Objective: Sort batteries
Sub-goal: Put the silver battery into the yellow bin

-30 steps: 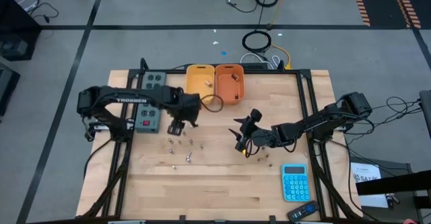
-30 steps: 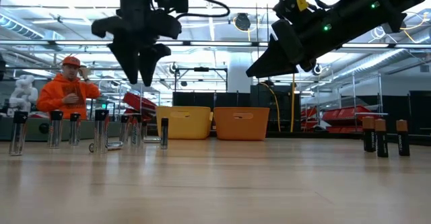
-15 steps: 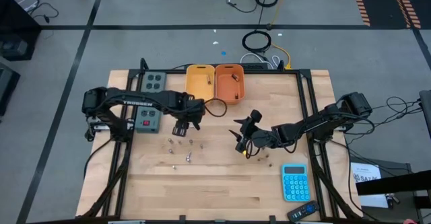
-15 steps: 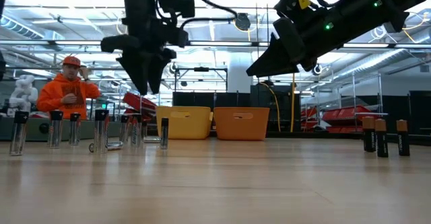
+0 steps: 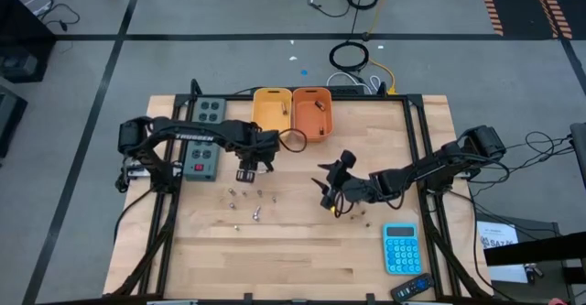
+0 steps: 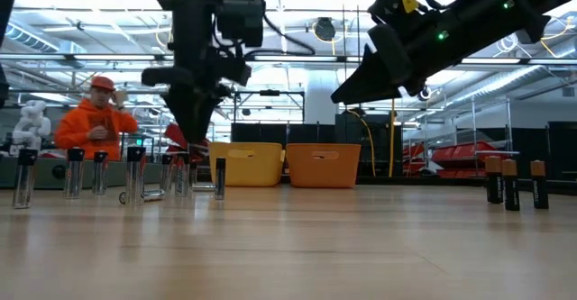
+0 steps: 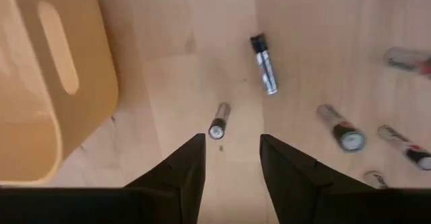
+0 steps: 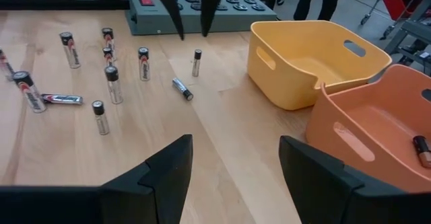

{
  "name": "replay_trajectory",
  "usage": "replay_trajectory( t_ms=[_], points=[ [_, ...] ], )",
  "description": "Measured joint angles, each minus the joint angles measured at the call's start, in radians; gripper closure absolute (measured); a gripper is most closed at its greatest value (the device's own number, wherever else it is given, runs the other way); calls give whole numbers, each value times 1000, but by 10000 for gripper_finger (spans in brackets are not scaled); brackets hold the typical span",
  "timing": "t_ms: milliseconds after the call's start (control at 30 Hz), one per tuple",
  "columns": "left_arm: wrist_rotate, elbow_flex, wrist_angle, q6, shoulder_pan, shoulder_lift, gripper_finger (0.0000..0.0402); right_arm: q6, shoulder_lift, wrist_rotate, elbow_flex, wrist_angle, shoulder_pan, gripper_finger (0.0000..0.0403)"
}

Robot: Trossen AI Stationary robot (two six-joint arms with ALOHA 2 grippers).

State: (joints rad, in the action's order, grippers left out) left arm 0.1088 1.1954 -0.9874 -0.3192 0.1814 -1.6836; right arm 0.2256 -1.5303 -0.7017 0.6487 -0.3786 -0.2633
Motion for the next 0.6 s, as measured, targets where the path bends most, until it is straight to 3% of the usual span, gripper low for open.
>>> replay_trajectory(
  t_ms=[600],
  points=[
    [-60, -268, 282, 18, 74, 95, 252, 68, 0, -6, 0, 15, -26, 190]
  ],
)
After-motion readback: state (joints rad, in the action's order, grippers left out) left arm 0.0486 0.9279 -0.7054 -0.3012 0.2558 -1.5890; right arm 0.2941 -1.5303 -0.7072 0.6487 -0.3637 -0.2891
